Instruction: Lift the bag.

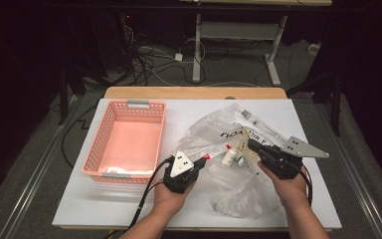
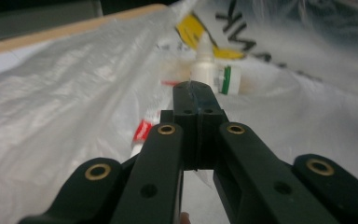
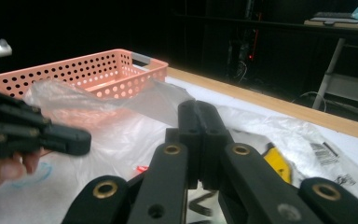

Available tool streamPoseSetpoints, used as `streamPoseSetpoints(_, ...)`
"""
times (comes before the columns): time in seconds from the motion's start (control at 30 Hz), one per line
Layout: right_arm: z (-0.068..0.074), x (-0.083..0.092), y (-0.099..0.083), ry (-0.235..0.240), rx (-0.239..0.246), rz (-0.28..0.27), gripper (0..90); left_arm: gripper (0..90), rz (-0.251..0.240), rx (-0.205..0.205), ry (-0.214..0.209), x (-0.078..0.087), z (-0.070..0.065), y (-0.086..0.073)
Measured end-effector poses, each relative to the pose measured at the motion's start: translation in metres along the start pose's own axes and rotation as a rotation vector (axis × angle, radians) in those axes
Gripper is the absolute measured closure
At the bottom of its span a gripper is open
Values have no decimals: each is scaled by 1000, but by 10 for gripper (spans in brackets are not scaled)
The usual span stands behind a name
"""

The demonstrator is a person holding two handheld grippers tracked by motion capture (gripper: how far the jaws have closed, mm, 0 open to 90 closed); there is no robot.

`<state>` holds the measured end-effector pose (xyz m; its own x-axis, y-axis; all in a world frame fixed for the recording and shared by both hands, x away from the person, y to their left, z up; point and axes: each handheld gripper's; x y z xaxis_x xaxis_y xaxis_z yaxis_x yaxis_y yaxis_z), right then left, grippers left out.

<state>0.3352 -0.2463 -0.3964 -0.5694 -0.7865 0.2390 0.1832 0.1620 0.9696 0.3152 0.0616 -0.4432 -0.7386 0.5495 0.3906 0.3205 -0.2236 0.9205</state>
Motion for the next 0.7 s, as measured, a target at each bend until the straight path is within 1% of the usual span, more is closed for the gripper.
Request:
streamPoseSetpoints(0.07,2,-1,1,0,7,-6,900,887,-35,3,11,5,3,6)
streamPoseSetpoints(0.17,6,-2,2,-3,16,-12,900,887,-73,-17,33,11,5,14)
streamPoseSetpoints(0.2,7,-2,3,-6,15,-19,900,887,-86,-31,43,13,5,18)
streamPoseSetpoints(0.3,11,-3,7,-7,21,-31,900,888,-140,-31,60,19,8,32)
streamPoseSetpoints(0.37,14,-4,12,-10,23,-41,900,887,-176,-20,60,22,9,41)
streamPoseSetpoints(0.4,14,-4,15,-18,29,-52,900,888,-188,-24,61,22,9,45)
streamPoseSetpoints(0.5,14,-7,23,-25,34,-76,900,887,-229,-83,72,22,8,59)
streamPoseSetpoints(0.53,13,-9,26,-31,37,-85,900,888,-235,-93,72,21,7,64)
streamPoseSetpoints(0.67,9,-13,36,-48,50,-120,900,887,-259,-100,64,16,6,81)
streamPoseSetpoints(0.7,8,-14,38,-51,45,-128,900,887,-268,-96,63,15,7,86)
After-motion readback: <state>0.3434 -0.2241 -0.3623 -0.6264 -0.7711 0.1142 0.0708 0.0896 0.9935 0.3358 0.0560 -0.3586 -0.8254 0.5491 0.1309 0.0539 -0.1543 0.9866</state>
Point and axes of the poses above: each handheld gripper's, and its own axes: x roughly backward along the jaws, y roughly out of its top, z roughly to its left, and after that the axes turned 10 degrees about y, right-handed
